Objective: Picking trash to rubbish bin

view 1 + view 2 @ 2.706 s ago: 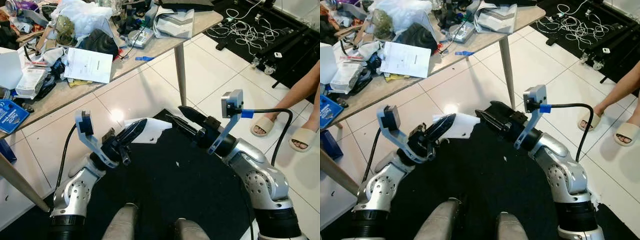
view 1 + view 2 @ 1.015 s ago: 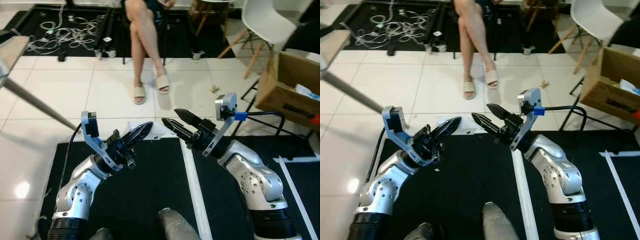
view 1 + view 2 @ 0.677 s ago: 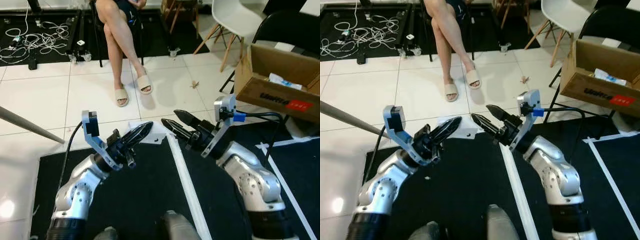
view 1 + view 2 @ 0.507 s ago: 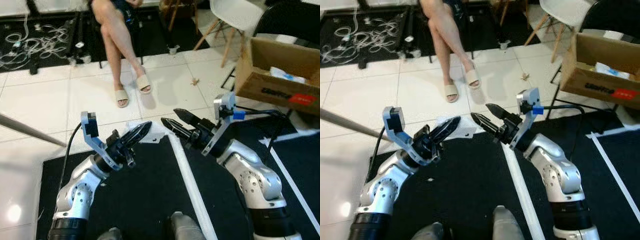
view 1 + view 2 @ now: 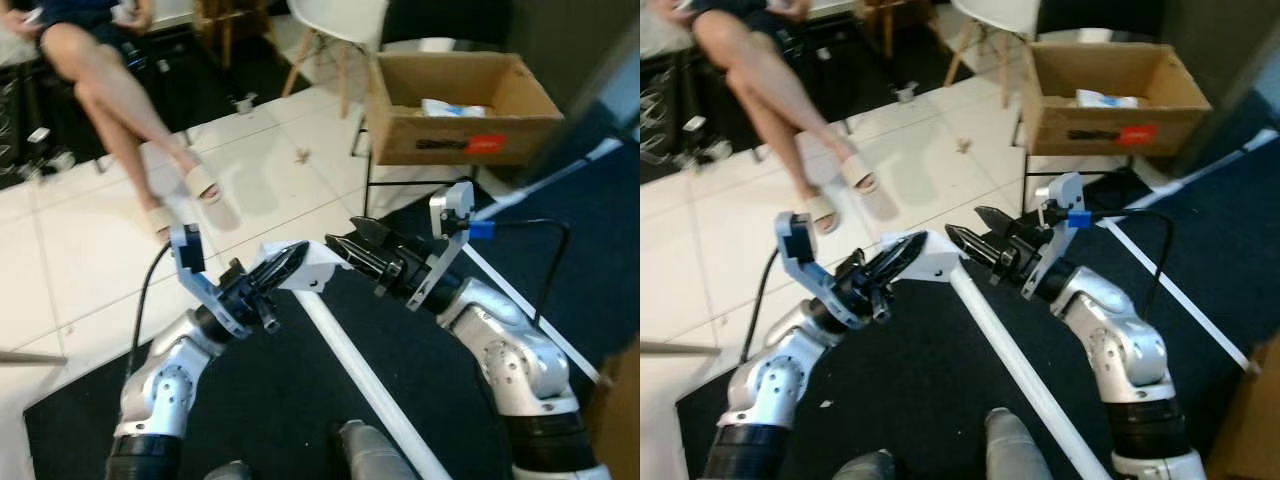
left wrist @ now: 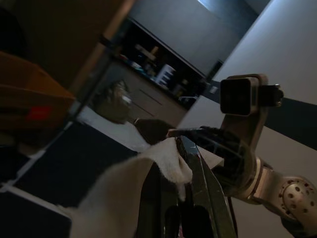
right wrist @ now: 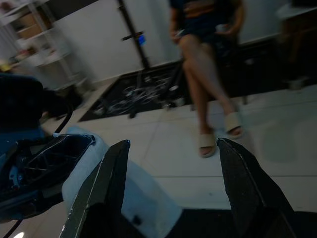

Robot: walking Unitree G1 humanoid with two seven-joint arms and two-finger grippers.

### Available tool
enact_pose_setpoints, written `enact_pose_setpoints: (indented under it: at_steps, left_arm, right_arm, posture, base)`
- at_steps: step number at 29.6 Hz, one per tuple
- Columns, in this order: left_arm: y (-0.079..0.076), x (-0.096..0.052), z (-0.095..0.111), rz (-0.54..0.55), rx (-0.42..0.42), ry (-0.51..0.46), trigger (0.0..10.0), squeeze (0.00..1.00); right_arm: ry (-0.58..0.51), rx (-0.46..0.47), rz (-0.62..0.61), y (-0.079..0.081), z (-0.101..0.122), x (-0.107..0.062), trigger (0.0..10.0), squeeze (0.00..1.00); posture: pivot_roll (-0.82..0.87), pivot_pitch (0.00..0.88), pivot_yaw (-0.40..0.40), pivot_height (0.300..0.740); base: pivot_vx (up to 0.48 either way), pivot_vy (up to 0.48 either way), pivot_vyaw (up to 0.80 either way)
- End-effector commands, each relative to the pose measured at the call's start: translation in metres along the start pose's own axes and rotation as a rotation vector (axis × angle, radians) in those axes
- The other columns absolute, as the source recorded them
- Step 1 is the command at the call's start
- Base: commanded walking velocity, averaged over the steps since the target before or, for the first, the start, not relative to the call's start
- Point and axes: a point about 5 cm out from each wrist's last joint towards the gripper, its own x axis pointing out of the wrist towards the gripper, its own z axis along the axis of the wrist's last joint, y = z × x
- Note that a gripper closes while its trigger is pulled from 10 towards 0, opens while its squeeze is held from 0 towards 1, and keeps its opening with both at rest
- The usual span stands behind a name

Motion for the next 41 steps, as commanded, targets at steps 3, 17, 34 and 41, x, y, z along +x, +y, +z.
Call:
enact_pose_setpoints:
  at_steps: [3,17,34,41]
  left_arm:
    - [0.0027,-0.0039,-0.0019,0.039,0.006,0.008,10.0,0.0]
    - [0.0043,-0.0032,-0.0029,0.057,0.003,0.019,10.0,0.0]
    - [0.0064,-0.0038,-0.0025,0.068,0.001,-0.008,10.0,0.0]
    - [0.0064,-0.0041,-0.0029,0.065,0.0,-0.008,10.0,0.0]
  right_arm:
    - [0.005,0.01,0.005,0.0017,-0.0045,-0.0007,10.0,0.0]
    - [0.005,0.01,0.006,0.0018,-0.0047,-0.0005,10.0,0.0]
    - [-0.008,0.001,0.006,0.0015,-0.0049,-0.0006,10.0,0.0]
    - [-0.006,0.001,0.004,0.0015,-0.0057,-0.0008,10.0,0.0]
  posture:
    - [-0.03,0.157,0.002,0.74]
    - [-0.03,0.157,0.002,0.74]
    - [-0.03,0.147,0.001,0.74]
    - [-0.03,0.139,0.0,0.74]
  base:
    - [0.0,0.0,-0.8]
    - [0.0,0.0,-0.8]
    - [0.111,0.0,-0.09]
    - [0.447,0.0,0.0]
